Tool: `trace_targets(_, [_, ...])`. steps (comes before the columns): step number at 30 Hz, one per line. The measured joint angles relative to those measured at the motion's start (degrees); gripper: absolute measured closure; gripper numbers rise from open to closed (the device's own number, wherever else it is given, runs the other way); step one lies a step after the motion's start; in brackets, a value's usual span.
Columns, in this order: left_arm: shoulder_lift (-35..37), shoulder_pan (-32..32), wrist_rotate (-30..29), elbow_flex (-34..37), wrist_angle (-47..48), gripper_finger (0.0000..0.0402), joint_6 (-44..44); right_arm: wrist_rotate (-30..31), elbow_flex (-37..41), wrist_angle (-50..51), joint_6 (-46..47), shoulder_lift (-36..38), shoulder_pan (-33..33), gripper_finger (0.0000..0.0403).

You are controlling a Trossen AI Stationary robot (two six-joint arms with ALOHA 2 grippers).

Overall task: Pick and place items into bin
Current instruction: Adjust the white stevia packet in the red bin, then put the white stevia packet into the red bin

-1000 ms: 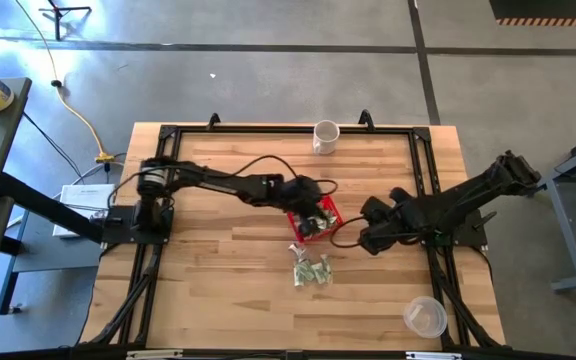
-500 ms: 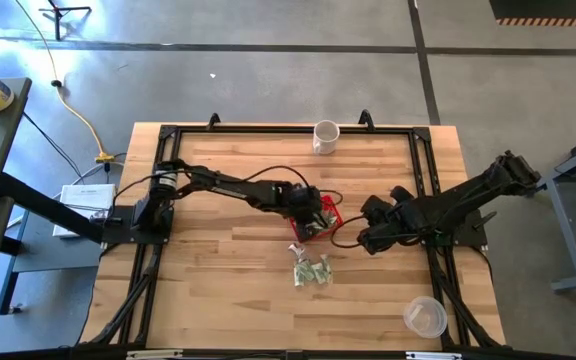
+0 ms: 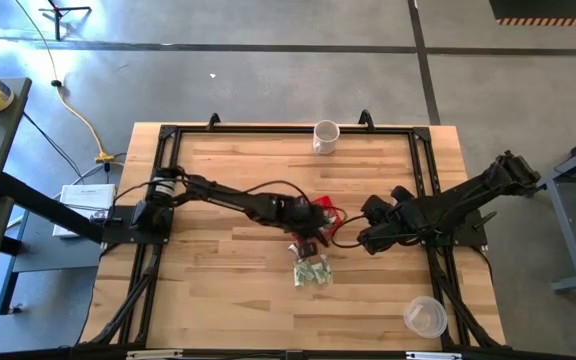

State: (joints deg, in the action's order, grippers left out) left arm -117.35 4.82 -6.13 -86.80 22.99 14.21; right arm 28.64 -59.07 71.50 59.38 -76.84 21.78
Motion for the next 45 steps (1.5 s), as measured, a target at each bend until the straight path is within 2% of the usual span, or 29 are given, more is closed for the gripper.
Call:
trace_targets(4, [-0.93, 0.24, -0.14, 1.00, 1.57, 0.0362, 2.69, 0.02, -0.02, 0.00, 0.20, 0.00, 0.02, 0.0383])
trace_targets(7, [1.65, 0.57, -1.08, 1.02, 1.06, 0.0342, 2.66, 0.20, -0.02, -0.22, 0.20, 0.00, 0.02, 0.0386])
trace_targets(11, [6.48, 2.18, -2.31, 0.82, 0.99, 0.0326, -4.21, -0.03, -0.02, -0.24, -0.92, 0.00, 0.02, 0.0383])
trace_targets(14, [7.46, 4.34, 0.10, 1.10, 7.03, 0.0314, -9.70, -0.83, -0.02, -0.51, -2.57, 0.00, 0.02, 0.0378])
trace_targets(16, [7.46, 5.95, 2.07, 2.71, 10.81, 0.0302, -11.94, -1.88, -0.02, -0.65, -3.89, 0.00, 0.02, 0.0374])
trace_targets(19, [7.46, 8.71, 2.98, 7.16, 9.89, 0.0275, -12.33, -2.65, -0.02, -0.88, -4.20, 0.00, 0.02, 0.0364])
trace_targets(25, [7.35, 11.20, 1.87, 11.46, 1.17, 0.0214, -9.47, -2.32, -0.02, -4.62, -4.33, 0.00, 0.15, 0.0328])
trace_targets(29, [7.19, 9.71, -0.11, 11.70, 0.86, 0.0179, -10.29, -2.58, -0.04, -5.37, -4.53, 0.00, 0.15, 0.0291])
trace_targets(32, [6.85, 7.53, 1.32, 12.04, 0.97, 0.0161, -11.07, -2.61, -0.04, -4.92, -4.54, 0.00, 0.15, 0.0264])
trace_targets(35, [5.40, 4.97, 6.00, 12.86, -0.84, 0.0158, -12.26, -2.54, -0.04, -3.82, -4.46, 0.00, 0.15, 0.0240])
trace_targets(38, [3.87, 3.28, 7.30, 13.20, -1.35, 0.0168, -13.71, -2.13, -0.10, -3.00, -4.27, -0.01, 0.15, 0.0222])
trace_targets(45, [2.57, 1.53, 9.29, 13.04, -2.28, 0.0228, -15.68, -1.91, -0.11, -1.51, -4.15, -0.02, 0.15, 0.0208])
